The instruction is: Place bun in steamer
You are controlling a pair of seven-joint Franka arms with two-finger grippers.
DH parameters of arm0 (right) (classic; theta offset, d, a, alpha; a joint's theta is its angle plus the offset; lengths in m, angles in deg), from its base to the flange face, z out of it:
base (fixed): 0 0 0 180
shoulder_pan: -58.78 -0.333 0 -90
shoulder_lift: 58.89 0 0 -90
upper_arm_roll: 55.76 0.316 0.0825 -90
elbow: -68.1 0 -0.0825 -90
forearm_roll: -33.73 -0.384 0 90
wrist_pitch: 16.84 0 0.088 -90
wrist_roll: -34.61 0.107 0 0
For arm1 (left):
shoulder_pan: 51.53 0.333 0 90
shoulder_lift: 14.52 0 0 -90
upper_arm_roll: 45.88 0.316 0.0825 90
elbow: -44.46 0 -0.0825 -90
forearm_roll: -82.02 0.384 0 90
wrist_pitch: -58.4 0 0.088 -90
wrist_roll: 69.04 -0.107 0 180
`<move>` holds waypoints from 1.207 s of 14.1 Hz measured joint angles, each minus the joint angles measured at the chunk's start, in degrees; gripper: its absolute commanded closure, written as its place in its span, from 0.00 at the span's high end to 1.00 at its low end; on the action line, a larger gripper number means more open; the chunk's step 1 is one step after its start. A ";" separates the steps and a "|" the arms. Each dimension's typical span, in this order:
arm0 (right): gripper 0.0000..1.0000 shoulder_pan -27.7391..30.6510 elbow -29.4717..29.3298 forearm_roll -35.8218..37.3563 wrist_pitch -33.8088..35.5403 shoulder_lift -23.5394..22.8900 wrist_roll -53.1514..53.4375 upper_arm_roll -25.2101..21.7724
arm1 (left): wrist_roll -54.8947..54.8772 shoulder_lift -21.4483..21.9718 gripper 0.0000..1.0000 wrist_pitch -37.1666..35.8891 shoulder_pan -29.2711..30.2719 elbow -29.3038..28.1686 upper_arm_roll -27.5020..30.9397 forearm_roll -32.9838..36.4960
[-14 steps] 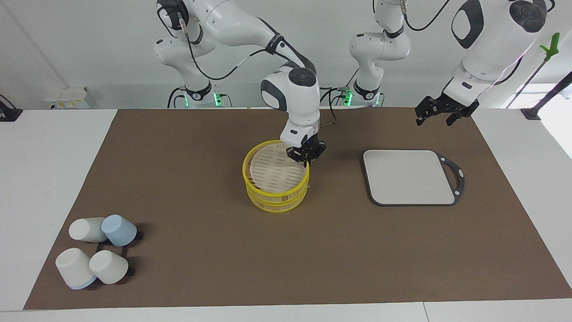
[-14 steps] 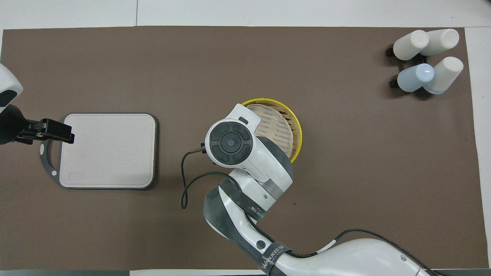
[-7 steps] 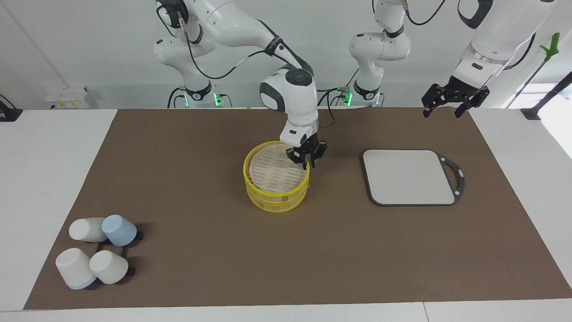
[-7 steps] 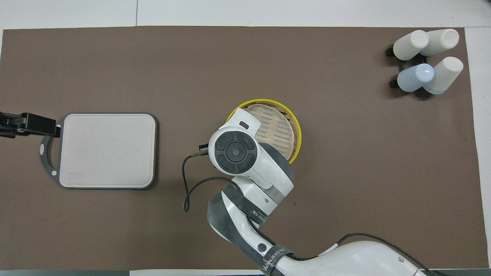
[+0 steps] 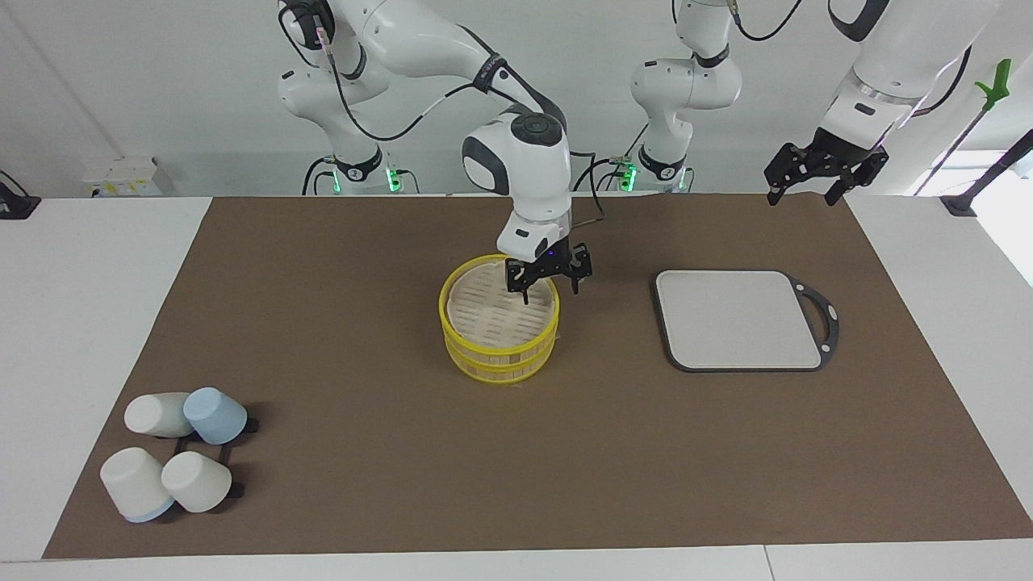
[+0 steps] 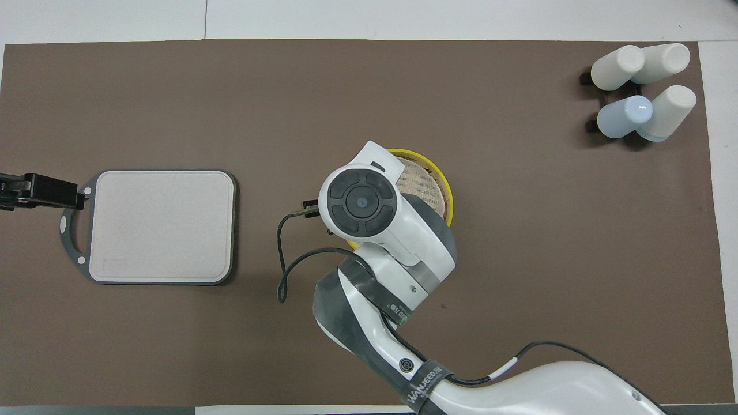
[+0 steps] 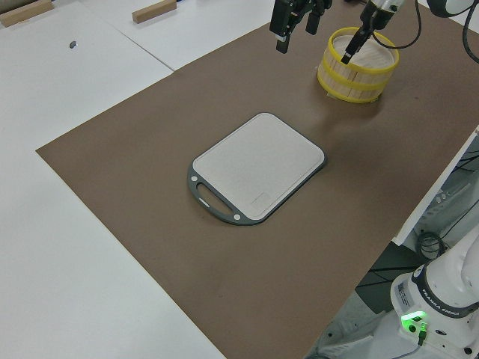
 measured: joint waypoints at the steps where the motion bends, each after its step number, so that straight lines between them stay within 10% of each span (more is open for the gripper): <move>1: 1.00 1.67 -1.46 0.00 3.08 0.90 0.00 -0.05 | -0.01 0.00 1.00 -0.01 0.01 0.00 0.02 0.13; 7: 1.00 16.53 -2.97 -0.54 27.82 13.28 -13.88 -0.19 | -0.02 0.00 1.00 -0.02 0.03 -0.01 0.27 0.34; 17: 1.00 22.77 3.65 -3.34 37.27 22.29 -26.18 -7.33 | 0.38 -0.03 1.00 -0.02 0.03 -0.06 0.27 0.34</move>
